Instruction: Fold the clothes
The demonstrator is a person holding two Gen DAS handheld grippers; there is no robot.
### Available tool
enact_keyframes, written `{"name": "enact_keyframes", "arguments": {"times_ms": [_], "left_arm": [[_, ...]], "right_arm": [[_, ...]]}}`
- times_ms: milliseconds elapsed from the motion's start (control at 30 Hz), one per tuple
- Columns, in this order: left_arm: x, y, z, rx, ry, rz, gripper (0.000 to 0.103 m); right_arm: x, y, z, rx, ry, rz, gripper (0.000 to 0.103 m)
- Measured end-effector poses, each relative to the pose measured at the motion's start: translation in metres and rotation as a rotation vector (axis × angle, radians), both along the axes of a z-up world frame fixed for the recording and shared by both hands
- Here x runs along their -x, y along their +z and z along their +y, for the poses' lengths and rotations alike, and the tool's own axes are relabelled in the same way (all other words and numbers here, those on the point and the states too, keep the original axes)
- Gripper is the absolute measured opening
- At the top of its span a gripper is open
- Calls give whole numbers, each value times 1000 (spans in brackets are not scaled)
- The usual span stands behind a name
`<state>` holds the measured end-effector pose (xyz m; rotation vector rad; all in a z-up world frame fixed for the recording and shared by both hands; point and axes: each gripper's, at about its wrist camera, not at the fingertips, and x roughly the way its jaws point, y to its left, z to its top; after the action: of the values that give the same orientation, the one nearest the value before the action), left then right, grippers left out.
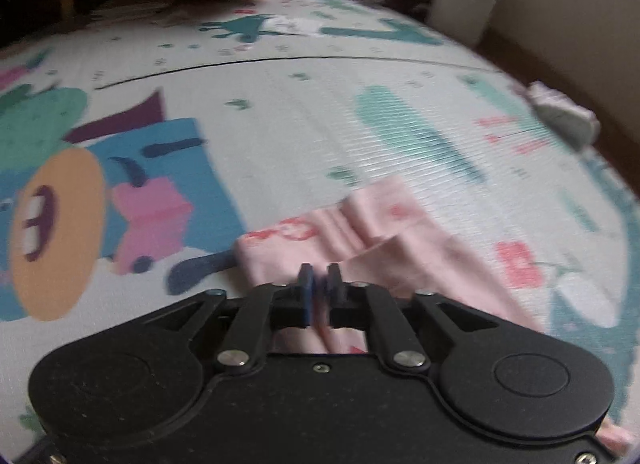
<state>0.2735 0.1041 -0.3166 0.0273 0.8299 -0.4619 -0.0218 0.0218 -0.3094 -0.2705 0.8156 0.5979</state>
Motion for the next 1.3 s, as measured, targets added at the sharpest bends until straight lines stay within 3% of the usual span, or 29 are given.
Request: {"name": "enact_keyframes", "arguments": {"times_ms": [33,133,267,333,400,500,633,700,800,900,1000,1133,1300], "left_arm": [[4,3,3,-4,18,-19,18],[24,18,16,32,31,-66,18],[63,29,14,37,-44,-85,18],[79,28,7,35,-92,-87,18],[85,26,-4,23,-124,-93,18],[73,19,-19,20,-141,-104,18],[41,6,-39,41,-142,-72,18],[26,-4,-49,-10,-103,-15,18],[18,-3,-53,-31,-85,18,20],[36,17,-45,-35,-83,-28,20],[67,37,-25,-13,-93,-81,28],[127,52,-6,-42,-195,-157,28],[203,45,-18,-235,-425,-195,28]], "right_arm": [[1,5,-4,-23,-14,-25,66],[-6,14,-14,-45,-41,-90,54],[-48,21,-36,-40,-94,-144,45],[-74,22,-48,-37,-98,-149,36],[-95,21,-56,-28,-75,-155,36],[-118,13,-57,-2,16,-137,36],[-136,-7,-61,33,83,-44,35],[-143,-7,-65,7,87,-3,35],[-145,-4,-58,67,145,-5,35],[-150,5,-55,111,244,37,35],[-148,25,-69,151,396,48,36],[-115,52,-98,253,677,-52,36],[-45,51,-139,347,967,-152,46]]}}
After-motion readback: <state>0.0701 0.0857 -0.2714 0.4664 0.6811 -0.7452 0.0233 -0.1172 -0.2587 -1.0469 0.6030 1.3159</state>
